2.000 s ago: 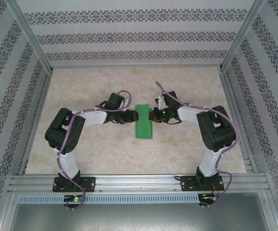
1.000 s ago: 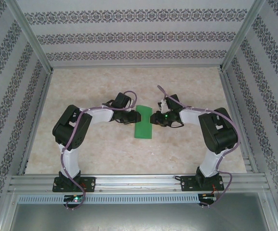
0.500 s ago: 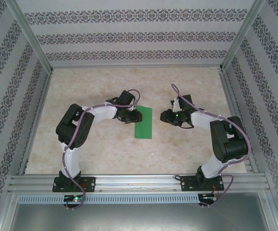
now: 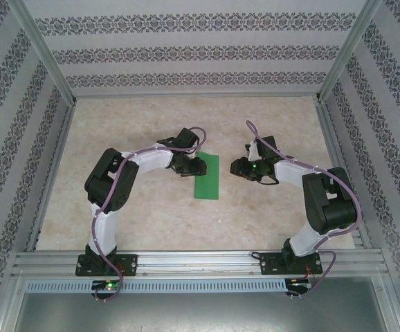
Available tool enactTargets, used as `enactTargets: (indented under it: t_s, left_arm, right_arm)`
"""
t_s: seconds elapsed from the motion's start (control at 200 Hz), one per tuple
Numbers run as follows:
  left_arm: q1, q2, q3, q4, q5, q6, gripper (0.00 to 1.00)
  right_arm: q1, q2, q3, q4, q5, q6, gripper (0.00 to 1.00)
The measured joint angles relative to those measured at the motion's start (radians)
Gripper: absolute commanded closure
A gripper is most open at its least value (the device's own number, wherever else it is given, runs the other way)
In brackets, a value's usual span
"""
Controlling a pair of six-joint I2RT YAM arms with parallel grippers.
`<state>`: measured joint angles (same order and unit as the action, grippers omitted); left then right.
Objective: Fold a paper plane with a square sheet of paper (fold left side to right side)
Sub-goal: Hold the square sheet of paper at the center of the table.
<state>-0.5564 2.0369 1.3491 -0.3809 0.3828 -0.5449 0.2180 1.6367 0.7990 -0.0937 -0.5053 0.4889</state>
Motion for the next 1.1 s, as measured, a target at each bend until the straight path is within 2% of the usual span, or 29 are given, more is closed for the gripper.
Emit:
enactTargets:
  t_s: [1.104]
  left_arm:
    - [-0.008,0.016,0.034,-0.039,-0.013,0.018,0.51]
  right_arm:
    - [0.014,0.014,-0.001,0.000,-0.027,0.001,0.61]
